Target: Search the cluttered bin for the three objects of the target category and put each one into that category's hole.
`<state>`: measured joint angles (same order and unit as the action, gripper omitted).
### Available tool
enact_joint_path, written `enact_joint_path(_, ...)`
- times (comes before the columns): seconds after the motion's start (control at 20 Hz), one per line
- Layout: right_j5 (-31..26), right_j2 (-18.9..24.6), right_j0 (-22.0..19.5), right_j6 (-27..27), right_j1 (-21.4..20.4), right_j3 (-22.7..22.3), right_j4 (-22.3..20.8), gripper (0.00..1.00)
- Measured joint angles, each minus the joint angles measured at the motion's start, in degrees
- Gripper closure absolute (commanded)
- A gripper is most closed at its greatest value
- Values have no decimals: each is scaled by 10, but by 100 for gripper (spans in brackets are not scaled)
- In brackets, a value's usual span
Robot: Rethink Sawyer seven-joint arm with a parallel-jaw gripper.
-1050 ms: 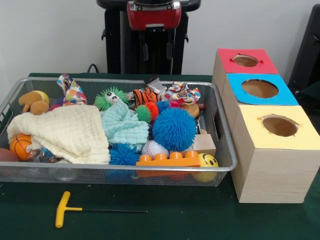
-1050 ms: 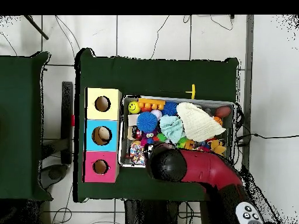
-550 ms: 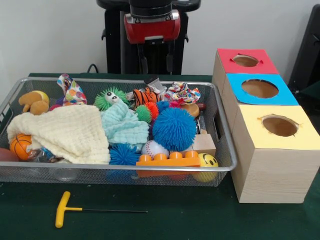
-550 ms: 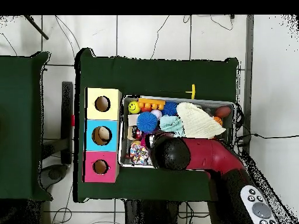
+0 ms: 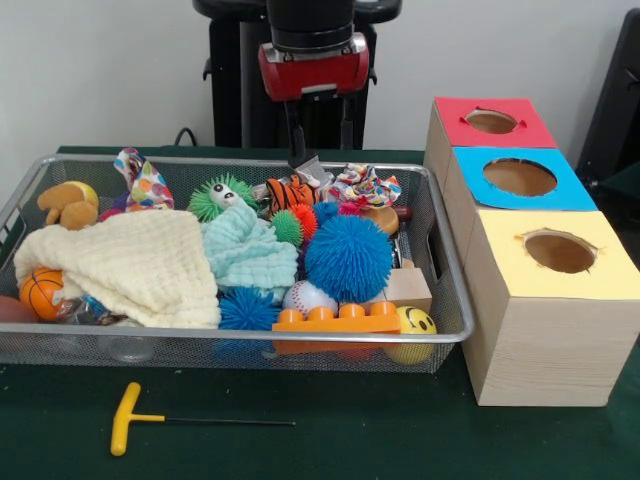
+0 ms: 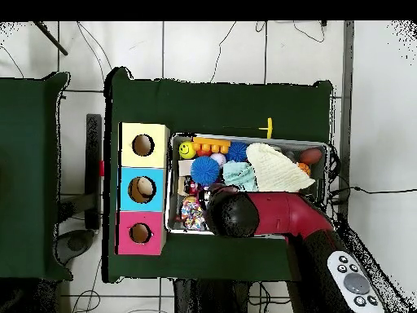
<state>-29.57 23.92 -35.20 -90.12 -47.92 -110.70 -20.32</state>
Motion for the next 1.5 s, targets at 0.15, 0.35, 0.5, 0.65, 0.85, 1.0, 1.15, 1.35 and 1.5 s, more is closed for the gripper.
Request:
enact_joint_path(0.15,6,0,5,0,0,0,-8,0)
enact_joint_path(0.35,22,0,14,0,1,-1,-16,0)
enact_joint_path(0.5,43,0,24,0,6,-1,-22,0)
enact_joint_path(0.65,65,-2,35,0,14,-2,-26,0)
enact_joint_path(0.85,85,-5,51,0,19,-5,-27,0)
enact_joint_path(1.0,92,-9,61,0,21,-7,-27,0)
enact_joint_path(1.15,97,-18,74,0,25,-8,-27,0)
enact_joint_path(1.35,98,-30,82,0,25,-11,-27,0)
enact_joint_path(1.5,98,-45,87,0,25,-14,-27,0)
